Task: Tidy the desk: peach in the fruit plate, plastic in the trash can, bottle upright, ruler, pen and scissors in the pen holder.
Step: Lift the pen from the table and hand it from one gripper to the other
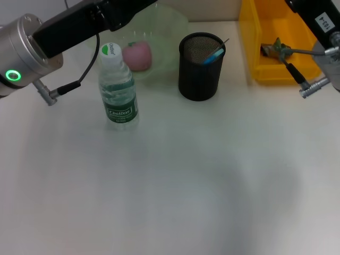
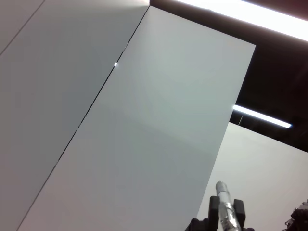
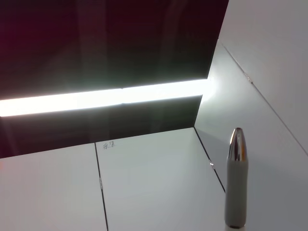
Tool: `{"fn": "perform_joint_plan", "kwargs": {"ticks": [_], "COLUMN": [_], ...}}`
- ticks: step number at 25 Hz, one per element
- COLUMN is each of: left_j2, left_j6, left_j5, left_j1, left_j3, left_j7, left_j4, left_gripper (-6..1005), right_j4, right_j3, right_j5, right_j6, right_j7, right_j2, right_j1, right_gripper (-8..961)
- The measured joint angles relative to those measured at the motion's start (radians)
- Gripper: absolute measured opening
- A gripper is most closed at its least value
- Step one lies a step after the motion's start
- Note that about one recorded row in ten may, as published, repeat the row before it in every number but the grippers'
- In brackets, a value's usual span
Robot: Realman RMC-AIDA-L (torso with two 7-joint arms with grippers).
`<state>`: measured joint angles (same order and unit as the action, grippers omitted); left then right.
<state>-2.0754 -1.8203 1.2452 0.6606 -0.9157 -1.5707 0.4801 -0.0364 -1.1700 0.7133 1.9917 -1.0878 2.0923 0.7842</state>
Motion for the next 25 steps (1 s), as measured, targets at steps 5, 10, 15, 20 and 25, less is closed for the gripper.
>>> {"fn": "perform_joint_plan", "kwargs": {"ticks": [5,10,15,20,25], "left_j2": [0.000,0.000,0.000,0.000,0.000], "left_j6": [-0.009,-0.013,-0.018,-0.019,-0.019], "left_j5": [0.000,-0.003,-0.012,-0.013,-0.014], "left_j1": [-0.001,-0.001,-0.003,-0.003,-0.002], "left_j3": [-0.001,-0.004,-0.006,-0.006,-0.006], "left_j7": [0.000,0.000,0.000,0.001,0.001], "left_j4": [0.000,0.000,0.000,0.000,0.000], "left_gripper": [281,282,282,282,282], "right_j4": [-0.004,-0.001,0.001,0.001,0.001], "right_j3": [0.003,0.001,-0.004,-0.007,-0.012], "right_j5": [0.000,0.000,0.002,0.007,0.009], "right_j6": [-0.003,-0.007,-0.007,-0.007,-0.016], "right_j7": [0.002,0.003,0.003,0.003,0.003], "right_j2": [0.000,0.000,0.000,0.000,0.000], "right_j1": [-0.007,-0.008,-0.008,-0.008,-0.003], "right_gripper": [136,136,136,136,137]}}
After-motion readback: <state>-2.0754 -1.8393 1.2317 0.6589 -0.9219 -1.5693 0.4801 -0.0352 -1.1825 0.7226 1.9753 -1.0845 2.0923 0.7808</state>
